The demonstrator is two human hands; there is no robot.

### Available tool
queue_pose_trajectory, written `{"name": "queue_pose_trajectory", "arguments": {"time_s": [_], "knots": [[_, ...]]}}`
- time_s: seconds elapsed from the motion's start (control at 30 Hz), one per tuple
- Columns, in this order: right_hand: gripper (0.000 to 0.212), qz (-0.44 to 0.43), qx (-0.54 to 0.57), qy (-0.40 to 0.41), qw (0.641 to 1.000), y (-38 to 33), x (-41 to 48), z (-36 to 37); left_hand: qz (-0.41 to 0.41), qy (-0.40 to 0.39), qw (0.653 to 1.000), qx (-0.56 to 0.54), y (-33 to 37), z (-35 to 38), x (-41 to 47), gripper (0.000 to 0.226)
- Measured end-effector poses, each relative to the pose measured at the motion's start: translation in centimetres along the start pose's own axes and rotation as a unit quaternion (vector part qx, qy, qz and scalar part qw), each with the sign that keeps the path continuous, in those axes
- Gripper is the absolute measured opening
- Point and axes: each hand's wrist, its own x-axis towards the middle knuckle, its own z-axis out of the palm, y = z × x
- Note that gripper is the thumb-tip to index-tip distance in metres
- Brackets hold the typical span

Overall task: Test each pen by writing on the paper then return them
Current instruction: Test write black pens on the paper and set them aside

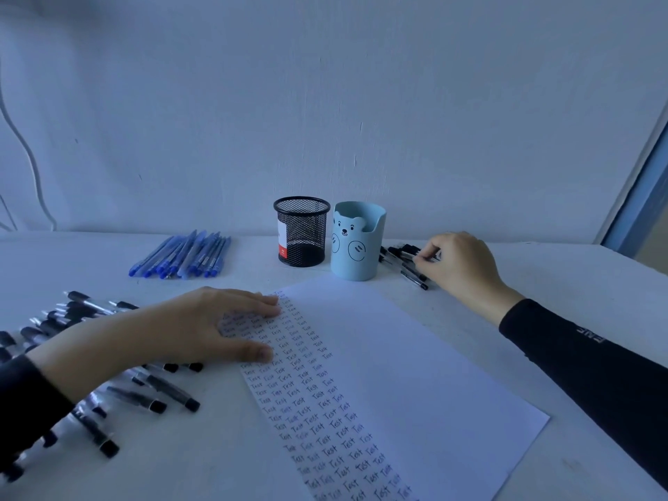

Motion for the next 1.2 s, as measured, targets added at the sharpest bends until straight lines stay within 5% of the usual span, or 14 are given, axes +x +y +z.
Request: {"name": "queue_pose_trajectory", "arguments": {"time_s": [0.23, 0.43, 0.6, 0.73, 0.93, 1.2], "knots": [[0.023, -0.009, -0.04, -0.015, 0.999, 0.1, -0.2, 0.7, 0.013, 0.002, 1.0, 0.011, -0.2, 0.0, 0.0, 0.078], [0.02, -0.046, 0.055, 0.032, 0.997, -3.7, -1.0, -0.2, 0.021, 0.019, 0.999, 0.019, 0.0, -0.7, -0.2, 0.064], [0.019, -0.185, 0.116, 0.017, 0.976, -7.9, -4.0, 1.1, -0.024, 0.076, 0.997, -0.021, -1.0, -3.6, -1.1, 0.037], [0.017, -0.287, 0.118, 0.032, 0.95, -9.1, -5.6, 1.9, -0.045, 0.046, 0.998, -0.014, -1.3, -5.6, -2.3, 0.026], [0.02, -0.275, 0.136, 0.002, 0.952, -8.5, -5.8, 2.1, -0.079, -0.051, 0.996, -0.007, -0.7, -6.5, -3.1, 0.019], [0.015, -0.25, 0.148, -0.003, 0.957, -8.5, -5.8, 2.2, -0.065, 0.023, 0.997, 0.018, -1.1, -6.5, -2.8, 0.006]]}}
